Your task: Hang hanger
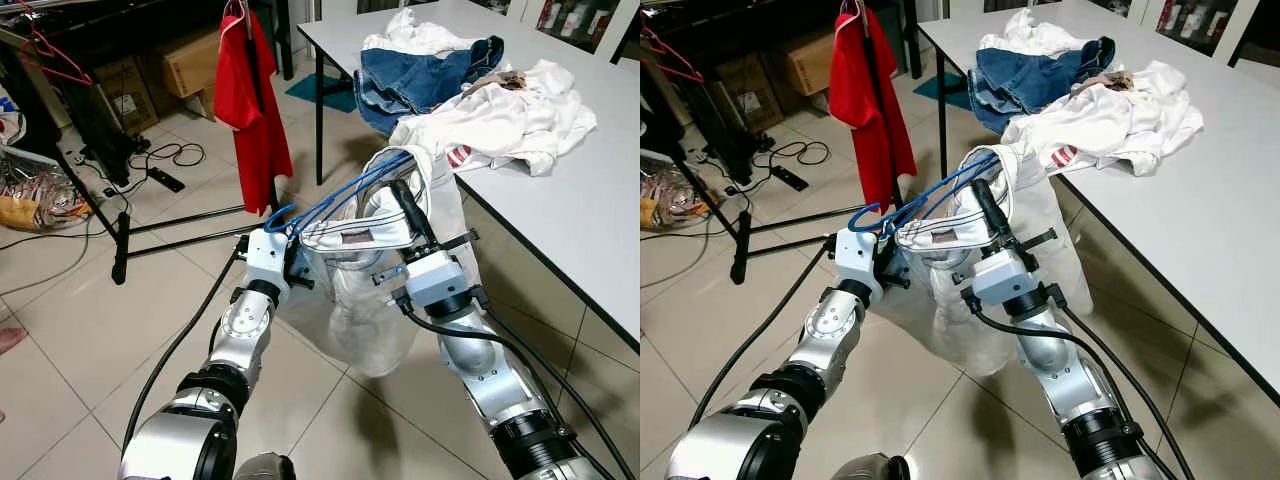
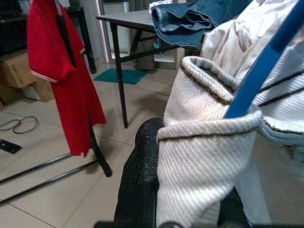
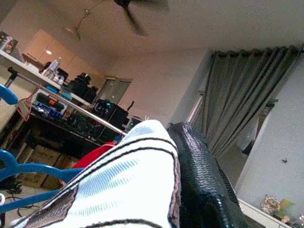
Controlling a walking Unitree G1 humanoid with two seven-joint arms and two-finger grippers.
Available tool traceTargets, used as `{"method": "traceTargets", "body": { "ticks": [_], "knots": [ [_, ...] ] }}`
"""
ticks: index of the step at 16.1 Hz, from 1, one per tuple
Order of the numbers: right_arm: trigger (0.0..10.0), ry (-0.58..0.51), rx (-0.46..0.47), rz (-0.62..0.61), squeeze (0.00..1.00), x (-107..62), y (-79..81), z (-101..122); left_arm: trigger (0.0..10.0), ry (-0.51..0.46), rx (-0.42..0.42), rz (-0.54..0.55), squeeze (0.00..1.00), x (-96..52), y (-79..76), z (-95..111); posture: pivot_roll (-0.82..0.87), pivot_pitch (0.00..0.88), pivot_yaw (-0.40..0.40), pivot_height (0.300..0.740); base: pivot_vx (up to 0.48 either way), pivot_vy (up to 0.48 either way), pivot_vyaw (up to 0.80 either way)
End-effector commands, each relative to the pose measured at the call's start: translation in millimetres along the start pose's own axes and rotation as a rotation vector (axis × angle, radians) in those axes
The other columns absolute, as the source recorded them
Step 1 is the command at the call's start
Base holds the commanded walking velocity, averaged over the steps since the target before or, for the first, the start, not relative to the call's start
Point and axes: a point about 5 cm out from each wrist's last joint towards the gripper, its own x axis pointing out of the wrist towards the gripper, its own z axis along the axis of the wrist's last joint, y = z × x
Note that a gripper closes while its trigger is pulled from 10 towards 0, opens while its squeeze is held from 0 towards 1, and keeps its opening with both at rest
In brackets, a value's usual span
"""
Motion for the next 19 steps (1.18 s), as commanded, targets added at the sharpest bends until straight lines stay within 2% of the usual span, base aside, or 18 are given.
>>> {"method": "traceTargets", "body": {
  "ticks": [1, 2, 3, 4, 5, 6, 7, 8, 9, 12, 13, 14, 15, 16, 17, 18, 19],
  "knots": [
    [10.0, -0.059, -0.001, -0.040, 0.13, 7.1, -7.3, 9.1, 10.0, -0.021, 0.010, 0.060, 0.00, 1.1, 11.5, 4.4, 0.01, 0.000, 0.083, 0.740, 0.000, 0.000, 0.00],
    [10.0, -0.059, -0.003, -0.040, 0.24, 6.9, -7.6, 8.9, 10.0, -0.029, 0.017, 0.071, 0.00, 1.6, 13.5, 6.1, 0.01, 0.000, 0.082, 0.740, 0.000, 0.000, 0.00],
    [10.0, -0.055, -0.017, -0.038, 0.18, 6.6, -7.8, 8.3, 10.0, -0.048, 0.029, 0.094, 0.00, 2.7, 17.7, 9.8, 0.01, 0.000, 0.082, 0.740, 0.000, 0.000, 0.00],
    [10.0, -0.055, -0.020, -0.037, 0.18, 6.5, -7.8, 8.3, 10.0, -0.051, 0.031, 0.099, 0.00, 2.8, 18.4, 10.3, 0.01, 0.000, 0.082, 0.740, 0.000, 0.000, 0.00],
    [10.0, -0.059, -0.020, -0.036, 0.32, 6.7, -7.8, 8.7, 10.0, -0.050, 0.030, 0.105, 0.00, 3.0, 19.3, 10.6, 0.01, 0.000, 0.082, 0.740, 0.000, 0.000, 0.00],
    [10.0, -0.062, -0.021, -0.036, 0.87, 6.8, -7.9, 9.0, 10.0, -0.050, 0.029, 0.108, 0.00, 3.1, 19.6, 10.6, 0.01, 0.000, 0.082, 0.740, 0.000, 0.000, 0.00],
    [10.0, -0.061, -0.022, -0.037, 0.87, 6.7, -8.0, 8.9, 10.0, -0.050, 0.029, 0.107, 0.00, 3.0, 19.4, 10.6, 0.01, 0.000, 0.082, 0.740, 0.000, 0.000, 0.00],
    [10.0, -0.054, -0.033, -0.038, 0.80, 6.1, -7.9, 8.0, 10.0, -0.049, 0.030, 0.105, 0.00, 2.7, 18.7, 10.0, 0.01, 0.000, 0.082, 0.740, 0.000, 0.000, 0.00],
    [10.0, -0.050, -0.039, -0.037, 0.00, 5.7, -7.8, 7.5, 10.0, -0.045, 0.031, 0.101, 0.00, 1.9, 17.4, 8.4, 0.01, 0.000, 0.082, 0.740, 0.000, 0.000, 0.00],
    [10.0, -0.050, -0.037, -0.041, 0.00, 4.8, -8.0, 7.2, 10.0, -0.041, 0.036, 0.099, 0.00, 0.3, 16.8, 6.3, 0.01, 0.000, 0.082, 0.740, 0.000, 0.000, 0.00],
    [10.0, -0.048, -0.036, -0.042, 0.53, 4.3, -8.1, 6.9, 10.0, -0.043, 0.039, 0.100, 0.00, 0.1, 17.0, 6.2, 0.01, 0.000, 0.083, 0.740, 0.000, 0.000, 0.00],
    [10.0, -0.043, -0.043, -0.042, 0.67, 3.2, -8.1, 5.9, 10.0, -0.046, 0.045, 0.103, 0.00, -0.2, 17.5, 6.5, 0.01, 0.000, 0.083, 0.740, 0.000, 0.000, 0.00],
    [10.0, -0.032, -0.058, -0.037, 0.27, 1.2, -7.5, 3.9, 10.0, -0.055, 0.056, 0.109, 0.00, -0.4, 18.6, 7.4, 0.01, 0.000, 0.083, 0.740, 0.000, 0.000, 0.00],
    [10.0, -0.024, -0.070, -0.031, 0.00, -0.7, -7.2, 2.1, 10.0, -0.063, 0.063, 0.115, 0.00, -0.4, 19.7, 8.5, 0.01, 0.000, 0.083, 0.740, 0.000, 0.000, 0.00],
    [10.0, -0.029, -0.076, -0.026, 0.00, -2.7, -7.2, 1.6, 10.0, -0.074, 0.069, 0.122, 0.00, -0.3, 20.7, 10.0, 0.01, 0.000, 0.083, 0.740, 0.000, 0.000, 0.00],
    [10.0, -0.025, -0.079, -0.031, 1.00, -4.3, -8.0, 0.7, 10.0, -0.085, 0.078, 0.127, 0.00, 0.0, 21.5, 11.7, 0.01, 0.000, 0.083, 0.740, 0.000, 0.000, 0.00],
    [10.0, -0.015, -0.085, -0.029, 1.00, -5.6, -7.8, -1.1, 10.0, -0.094, 0.088, 0.130, 0.00, 0.2, 21.9, 12.9, 0.01, 0.000, 0.083, 0.740, 0.000, 0.000, 0.00]
  ]
}}
